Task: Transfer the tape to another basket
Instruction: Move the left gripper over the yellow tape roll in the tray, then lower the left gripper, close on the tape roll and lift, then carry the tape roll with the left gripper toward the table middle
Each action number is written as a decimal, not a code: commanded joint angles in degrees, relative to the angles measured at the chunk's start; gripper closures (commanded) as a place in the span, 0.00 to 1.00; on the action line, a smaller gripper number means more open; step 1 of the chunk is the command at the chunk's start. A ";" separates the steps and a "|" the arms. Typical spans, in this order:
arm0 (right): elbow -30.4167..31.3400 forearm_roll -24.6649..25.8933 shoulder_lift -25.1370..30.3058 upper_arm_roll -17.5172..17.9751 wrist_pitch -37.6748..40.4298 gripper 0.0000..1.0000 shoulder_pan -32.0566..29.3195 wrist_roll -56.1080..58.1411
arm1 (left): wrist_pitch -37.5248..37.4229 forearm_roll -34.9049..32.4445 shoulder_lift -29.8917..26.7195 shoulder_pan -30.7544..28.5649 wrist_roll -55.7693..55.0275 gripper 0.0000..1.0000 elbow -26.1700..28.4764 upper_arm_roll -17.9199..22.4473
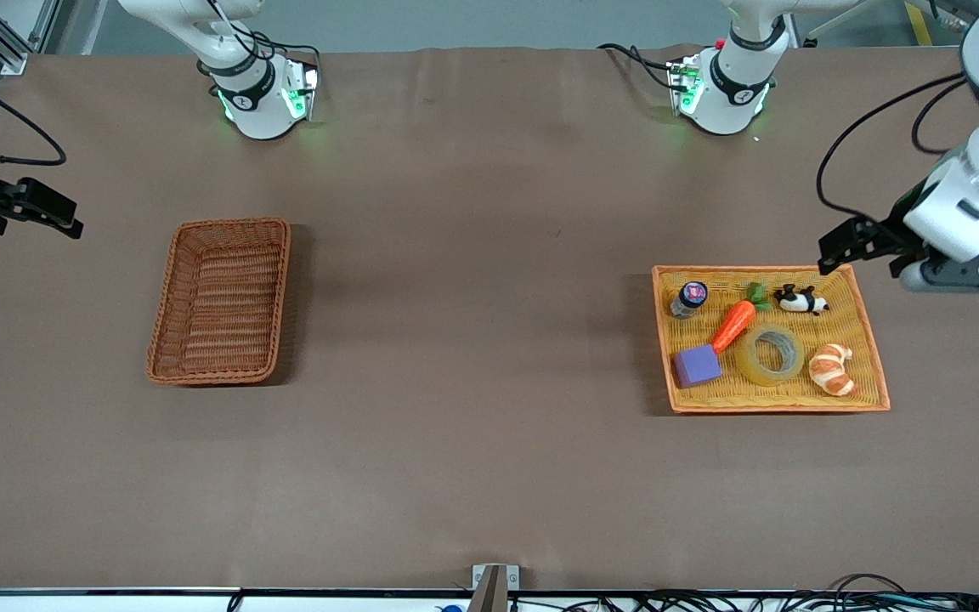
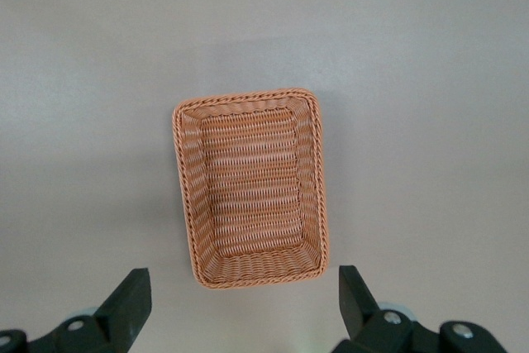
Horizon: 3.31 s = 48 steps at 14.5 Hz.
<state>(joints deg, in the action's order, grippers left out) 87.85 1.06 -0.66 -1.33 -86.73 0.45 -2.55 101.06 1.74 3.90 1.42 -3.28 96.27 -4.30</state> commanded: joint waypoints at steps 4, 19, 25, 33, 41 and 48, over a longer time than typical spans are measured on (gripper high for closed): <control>-0.49 -0.09 -0.31 0.36 0.25 0.00 -0.36 0.61 | 4.23 -0.07 10.40 -0.02 3.63 0.03 -1.79 5.96; -0.40 -0.09 -0.40 0.36 0.34 0.00 -0.36 0.61 | 20.05 0.02 30.19 -0.11 2.84 0.11 1.90 7.55; -0.40 -0.09 -0.31 0.36 0.51 0.00 -0.36 0.61 | 21.46 0.02 30.90 -0.11 3.02 0.36 4.72 7.73; -0.49 -0.09 -0.31 0.36 0.60 0.00 -0.45 0.61 | 23.40 -5.17 29.24 -0.02 2.84 0.99 3.32 7.20; -0.40 -0.09 -0.40 0.27 0.60 0.00 -0.36 0.61 | 15.23 -5.26 20.01 0.07 -5.48 1.00 1.47 -5.16; -0.58 -0.09 -0.92 0.27 0.25 0.00 -0.36 0.61 | 15.22 -11.03 28.23 2.95 -24.43 1.00 -5.36 -26.96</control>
<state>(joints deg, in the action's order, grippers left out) 87.87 1.06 -1.03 -1.28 -86.46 0.46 -2.54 117.19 -5.48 26.68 3.07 -21.20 96.77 -26.53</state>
